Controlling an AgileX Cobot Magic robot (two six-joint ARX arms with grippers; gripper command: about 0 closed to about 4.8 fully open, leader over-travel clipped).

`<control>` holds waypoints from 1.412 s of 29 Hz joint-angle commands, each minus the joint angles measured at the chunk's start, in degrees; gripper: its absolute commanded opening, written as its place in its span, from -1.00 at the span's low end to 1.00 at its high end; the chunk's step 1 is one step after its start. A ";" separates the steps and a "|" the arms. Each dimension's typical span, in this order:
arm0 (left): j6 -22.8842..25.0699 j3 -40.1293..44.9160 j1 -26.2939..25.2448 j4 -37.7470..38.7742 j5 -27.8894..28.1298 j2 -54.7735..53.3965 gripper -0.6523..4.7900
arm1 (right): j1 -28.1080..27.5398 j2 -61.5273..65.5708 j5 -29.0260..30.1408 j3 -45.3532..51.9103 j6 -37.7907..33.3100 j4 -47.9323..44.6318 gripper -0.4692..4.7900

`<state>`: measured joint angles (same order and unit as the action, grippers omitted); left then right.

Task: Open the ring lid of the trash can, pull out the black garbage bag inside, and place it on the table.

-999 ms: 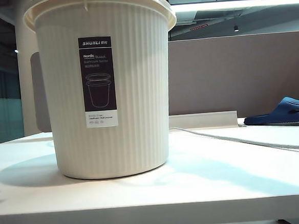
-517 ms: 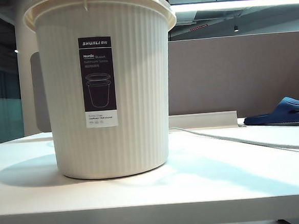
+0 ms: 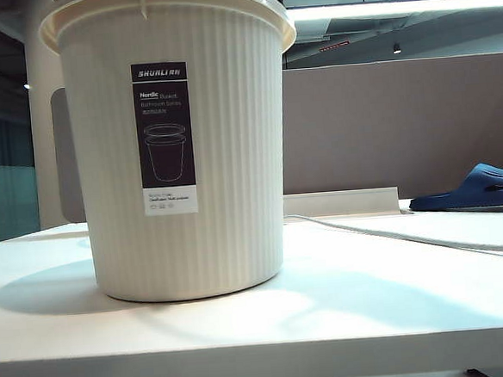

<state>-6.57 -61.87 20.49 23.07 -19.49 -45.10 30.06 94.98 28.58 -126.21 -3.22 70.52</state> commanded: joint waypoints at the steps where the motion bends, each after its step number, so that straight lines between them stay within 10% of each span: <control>1: -6.62 -0.33 -8.07 -2.01 -13.14 -1.53 -0.09 | 1.73 -1.60 -1.60 -0.17 -1.09 -0.04 -0.20; 7: -16.28 -0.33 -11.82 -6.27 -21.18 -4.70 -0.08 | 8.70 -3.98 -11.96 -0.15 0.00 -0.68 -0.20; 21: -16.22 -0.31 -7.02 -7.32 -22.40 -5.62 -0.08 | 22.58 -13.75 -30.16 16.72 -15.12 -25.66 -0.21; 27: -16.04 -0.31 -5.55 -7.30 -23.26 -5.55 -0.08 | 23.10 -22.14 -28.20 34.29 -19.26 -39.50 -0.22; 31: -15.98 -0.31 -5.11 -7.26 -23.71 -5.44 -0.08 | 23.21 -23.47 -28.22 39.36 -27.08 -43.78 0.23; 41: -16.06 -0.28 -5.18 -6.78 -22.67 -5.33 -0.08 | 20.79 -23.54 -23.26 51.06 -52.11 -61.53 0.23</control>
<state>-22.57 -61.89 15.29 16.73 -42.63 -50.54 51.22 71.77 4.49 -75.79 -51.55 12.38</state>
